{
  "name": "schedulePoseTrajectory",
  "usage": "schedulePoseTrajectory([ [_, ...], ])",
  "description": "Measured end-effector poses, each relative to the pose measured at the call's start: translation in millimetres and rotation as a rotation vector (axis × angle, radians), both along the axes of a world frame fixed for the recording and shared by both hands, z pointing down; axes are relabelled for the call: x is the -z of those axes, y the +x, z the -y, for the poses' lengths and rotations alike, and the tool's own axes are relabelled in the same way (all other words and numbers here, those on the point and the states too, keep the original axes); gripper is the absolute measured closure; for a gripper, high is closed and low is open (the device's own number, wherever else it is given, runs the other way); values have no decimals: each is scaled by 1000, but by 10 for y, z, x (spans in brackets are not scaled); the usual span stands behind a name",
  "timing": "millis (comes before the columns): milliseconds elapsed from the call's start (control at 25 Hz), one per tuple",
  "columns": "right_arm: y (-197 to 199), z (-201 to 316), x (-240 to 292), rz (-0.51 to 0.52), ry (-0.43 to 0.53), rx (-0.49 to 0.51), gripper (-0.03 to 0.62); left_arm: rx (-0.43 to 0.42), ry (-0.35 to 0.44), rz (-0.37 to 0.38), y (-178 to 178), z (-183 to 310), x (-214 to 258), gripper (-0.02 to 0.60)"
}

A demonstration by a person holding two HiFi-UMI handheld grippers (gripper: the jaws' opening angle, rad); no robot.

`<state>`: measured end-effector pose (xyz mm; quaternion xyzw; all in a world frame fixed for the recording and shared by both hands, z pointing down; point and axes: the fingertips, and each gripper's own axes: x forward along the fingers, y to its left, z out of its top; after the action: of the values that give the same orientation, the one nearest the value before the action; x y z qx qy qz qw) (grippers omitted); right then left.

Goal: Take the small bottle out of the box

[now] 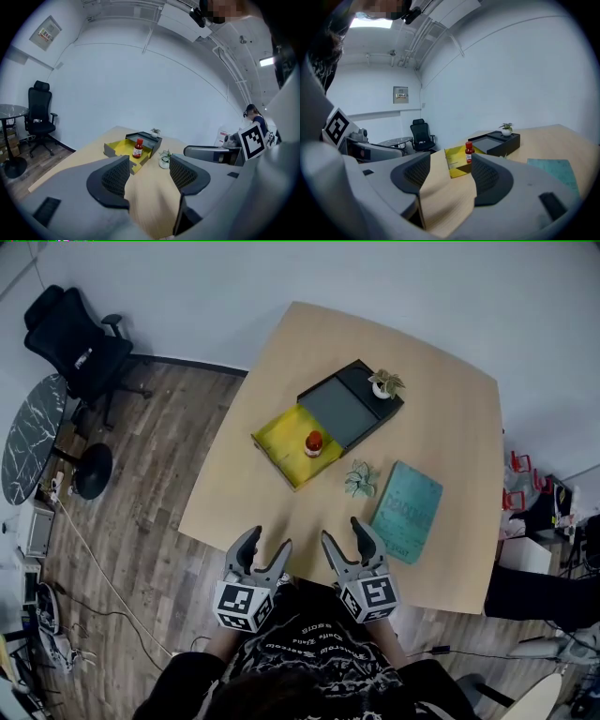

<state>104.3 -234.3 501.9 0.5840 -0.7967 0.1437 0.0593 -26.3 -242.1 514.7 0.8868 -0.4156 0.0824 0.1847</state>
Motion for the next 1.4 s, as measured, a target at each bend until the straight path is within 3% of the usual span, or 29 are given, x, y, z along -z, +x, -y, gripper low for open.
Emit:
schedulePoseTrajectory([
  [840,-28,1036,305,-133,46,83,321,124,12,52,-308,6,17,308],
  [1400,-46,1746,-268,-166,-73,101,321,194,-60,87,-605,96,-192,308],
])
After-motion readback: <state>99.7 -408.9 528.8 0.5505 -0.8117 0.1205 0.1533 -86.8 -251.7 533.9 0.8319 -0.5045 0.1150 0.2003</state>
